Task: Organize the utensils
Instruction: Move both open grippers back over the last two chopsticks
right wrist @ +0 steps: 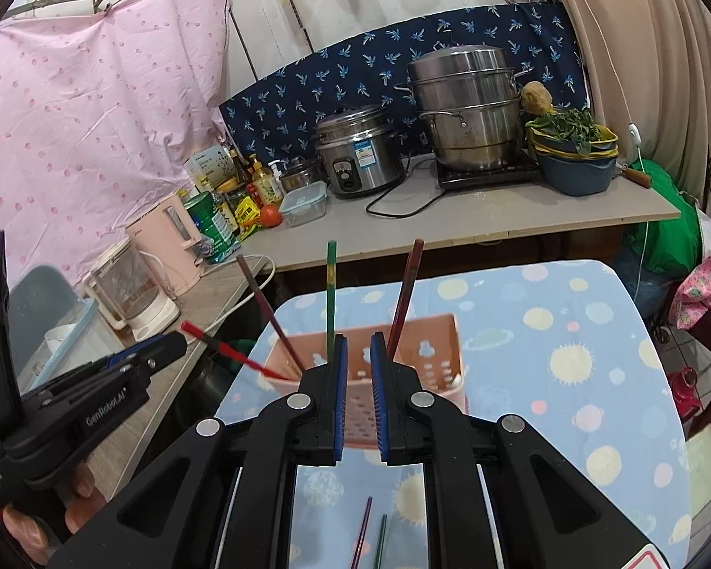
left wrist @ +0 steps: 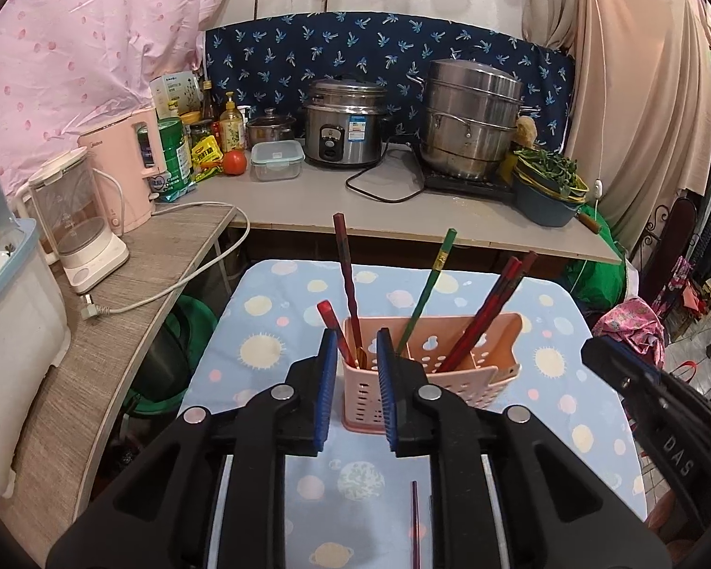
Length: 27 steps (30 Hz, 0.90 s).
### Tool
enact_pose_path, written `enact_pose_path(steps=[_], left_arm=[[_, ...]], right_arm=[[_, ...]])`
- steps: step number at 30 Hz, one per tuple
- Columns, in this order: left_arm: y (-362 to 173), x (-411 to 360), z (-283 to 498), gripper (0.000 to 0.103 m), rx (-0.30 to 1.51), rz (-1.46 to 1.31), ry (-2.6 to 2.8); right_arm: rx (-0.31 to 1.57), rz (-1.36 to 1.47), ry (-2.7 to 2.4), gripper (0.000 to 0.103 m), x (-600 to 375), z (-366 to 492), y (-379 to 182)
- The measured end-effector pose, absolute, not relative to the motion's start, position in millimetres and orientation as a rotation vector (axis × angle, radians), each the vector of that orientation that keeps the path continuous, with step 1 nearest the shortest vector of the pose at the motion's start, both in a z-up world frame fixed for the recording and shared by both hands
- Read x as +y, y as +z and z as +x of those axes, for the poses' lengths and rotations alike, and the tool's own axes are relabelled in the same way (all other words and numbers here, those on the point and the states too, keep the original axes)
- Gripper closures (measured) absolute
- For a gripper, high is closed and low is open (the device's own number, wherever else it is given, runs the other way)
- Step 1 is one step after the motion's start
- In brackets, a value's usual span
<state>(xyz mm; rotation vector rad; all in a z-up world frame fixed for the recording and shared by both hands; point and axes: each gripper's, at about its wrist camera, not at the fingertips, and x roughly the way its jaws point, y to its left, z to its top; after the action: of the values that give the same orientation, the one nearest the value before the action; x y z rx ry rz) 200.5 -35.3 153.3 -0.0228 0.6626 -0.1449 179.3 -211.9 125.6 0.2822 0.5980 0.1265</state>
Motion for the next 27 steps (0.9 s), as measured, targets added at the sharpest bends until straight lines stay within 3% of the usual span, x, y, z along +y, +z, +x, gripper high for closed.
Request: enact_pose_path(steps=[17, 21, 27], left_arm=[[138, -41, 156, 0.082, 0.686, 0.000, -0.170], [132, -42, 148, 0.082, 0.694, 0.007, -0.174], [119, -38, 138, 0.082, 0.721, 0.008, -0.172]], right_arm=[[0.641, 0.270, 0.126, 0.090, -200, 119, 103], [0.644, 0.266, 0.122, 0.080, -199, 109, 98], [0.672, 0.262, 0.116, 0.080, -197, 98, 85]])
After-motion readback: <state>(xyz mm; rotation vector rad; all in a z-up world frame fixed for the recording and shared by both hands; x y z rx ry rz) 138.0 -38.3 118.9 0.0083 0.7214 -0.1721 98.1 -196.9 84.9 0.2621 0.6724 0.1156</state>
